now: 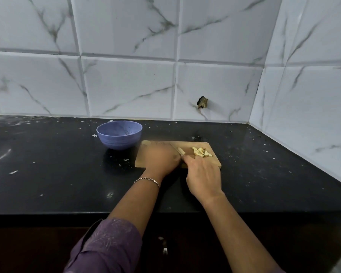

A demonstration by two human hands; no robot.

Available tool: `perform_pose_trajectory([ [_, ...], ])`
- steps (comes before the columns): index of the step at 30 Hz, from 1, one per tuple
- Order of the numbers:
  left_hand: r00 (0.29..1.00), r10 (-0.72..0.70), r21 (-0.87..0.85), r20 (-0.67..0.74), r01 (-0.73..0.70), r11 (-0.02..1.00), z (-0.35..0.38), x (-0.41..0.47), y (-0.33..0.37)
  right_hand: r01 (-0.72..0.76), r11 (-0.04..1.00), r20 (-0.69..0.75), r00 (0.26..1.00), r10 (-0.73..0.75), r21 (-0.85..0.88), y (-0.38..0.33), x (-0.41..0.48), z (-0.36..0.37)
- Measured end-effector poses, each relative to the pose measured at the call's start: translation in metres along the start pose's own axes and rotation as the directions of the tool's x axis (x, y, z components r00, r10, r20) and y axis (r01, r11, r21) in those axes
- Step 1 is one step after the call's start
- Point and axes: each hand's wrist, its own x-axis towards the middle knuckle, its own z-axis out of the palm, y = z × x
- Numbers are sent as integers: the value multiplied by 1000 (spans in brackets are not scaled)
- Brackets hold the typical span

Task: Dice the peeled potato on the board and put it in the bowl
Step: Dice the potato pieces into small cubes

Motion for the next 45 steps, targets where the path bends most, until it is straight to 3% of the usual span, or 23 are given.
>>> perform_pose_trajectory([
  [9,998,17,36,-58,-15,999,-1,1,2,-208,968,-75,973,220,140,4,-4,6],
  [13,986,150,-68,-71,-155,986,1,5,4,-304,920,-87,939,333,248,8,-2,7],
  [17,954,299,-28,-24,-300,954,6,8,13,-316,905,-88,932,353,283,9,0,7],
  [21,955,295,-5,23,-295,956,7,10,16,-321,904,-89,929,358,283,10,0,8],
  [29,968,244,-17,-54,-245,969,2,5,19,-365,863,-1,921,390,349,12,-1,3],
  [37,982,163,40,-94,-160,986,-4,-11,21,-447,688,164,884,438,572,21,-4,-5],
  [42,978,173,52,-120,-167,985,-8,-23,24,-472,514,246,860,447,716,34,-4,-5],
  [45,971,213,56,-111,-208,977,-6,-28,31,-462,507,241,864,442,727,37,-7,-6],
])
